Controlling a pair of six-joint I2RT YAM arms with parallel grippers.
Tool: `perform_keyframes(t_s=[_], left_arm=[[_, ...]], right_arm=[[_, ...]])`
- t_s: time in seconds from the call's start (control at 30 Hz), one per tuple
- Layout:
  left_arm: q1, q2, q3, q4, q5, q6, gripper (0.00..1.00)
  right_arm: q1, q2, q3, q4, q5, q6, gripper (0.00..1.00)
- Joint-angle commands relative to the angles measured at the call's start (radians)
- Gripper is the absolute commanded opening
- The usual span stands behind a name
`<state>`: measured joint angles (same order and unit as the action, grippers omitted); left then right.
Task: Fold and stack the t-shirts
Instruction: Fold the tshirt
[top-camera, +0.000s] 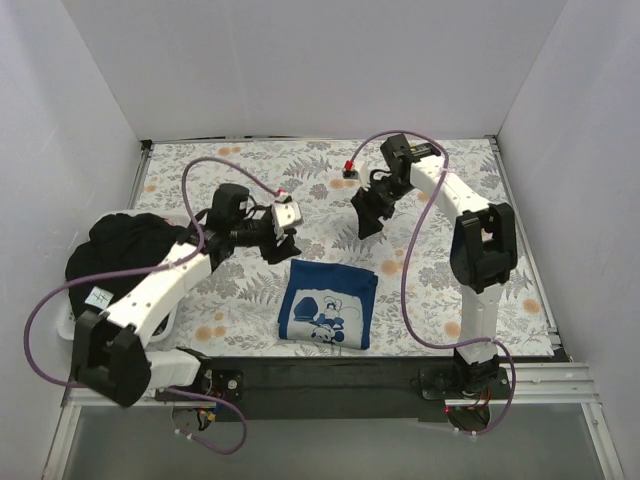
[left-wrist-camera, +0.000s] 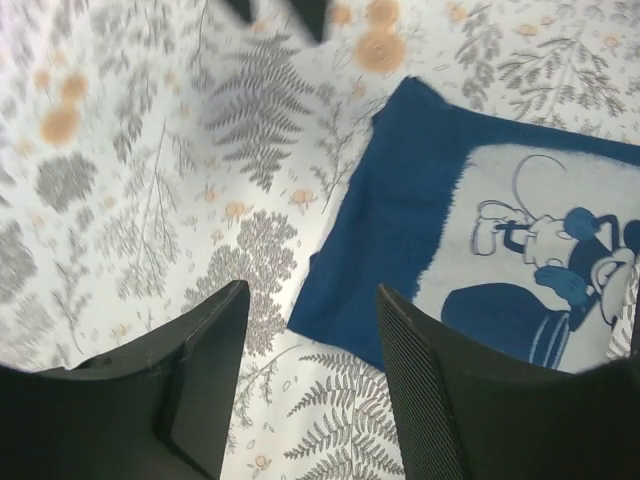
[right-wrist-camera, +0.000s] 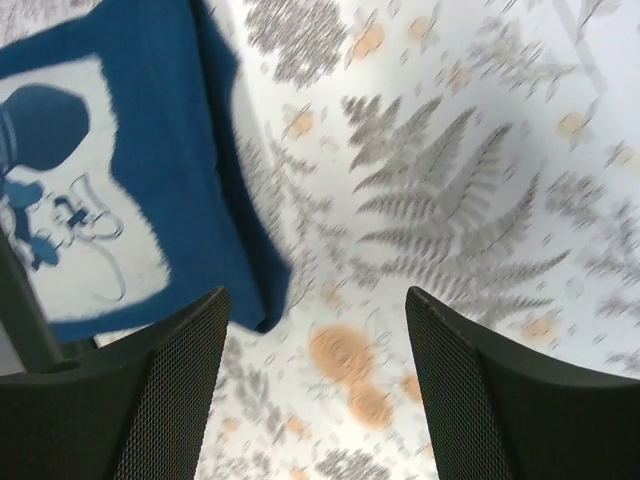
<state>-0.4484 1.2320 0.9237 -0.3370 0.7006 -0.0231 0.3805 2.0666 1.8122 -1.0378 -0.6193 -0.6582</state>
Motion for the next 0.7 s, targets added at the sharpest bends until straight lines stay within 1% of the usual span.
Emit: perform_keyframes(t_s=[0.0, 0.03, 0.07, 0.13, 0.23, 0.3, 0.53, 0.67], left_arm=[[0.085, 0.171, 0.15, -0.273, 0.102, -0.126, 0.54], [0.099, 0.217, 0.188, -0.334, 0.121, -0.126, 0.55], [0.117, 0.303, 0.222, -0.362, 0.137, -0.124, 0.57], [0.129, 0.374, 0.306, -0.41, 0.151, -0.129, 0.59], [0.137, 0.486, 0.383, -0.445, 0.143, -0.135, 0.63], [0.137, 0.547, 0.405, -0.438, 0.111, -0.147, 0.64], [0.137, 0.638, 0.423, -0.431, 0.097, -0.147, 0.66], [0.137, 0.664, 0.422, -0.438, 0.112, -0.146, 0.66]], right_arm=[[0.021, -0.085, -0.115, -0.074, -0.01, -0.011, 0.78], [0.02, -0.088, -0.132, -0.071, -0.007, -0.006, 0.77], [0.02, -0.083, -0.158, -0.07, -0.007, -0.006, 0.77], [0.02, -0.069, -0.169, -0.07, 0.009, -0.003, 0.77], [0.02, -0.034, -0.188, -0.059, 0.018, -0.006, 0.75], [0.02, -0.014, -0.195, -0.054, 0.02, -0.006, 0.75], [0.021, -0.013, -0.258, -0.061, 0.003, -0.021, 0.72], [0.029, -0.017, -0.277, -0.062, -0.013, -0.029, 0.66]])
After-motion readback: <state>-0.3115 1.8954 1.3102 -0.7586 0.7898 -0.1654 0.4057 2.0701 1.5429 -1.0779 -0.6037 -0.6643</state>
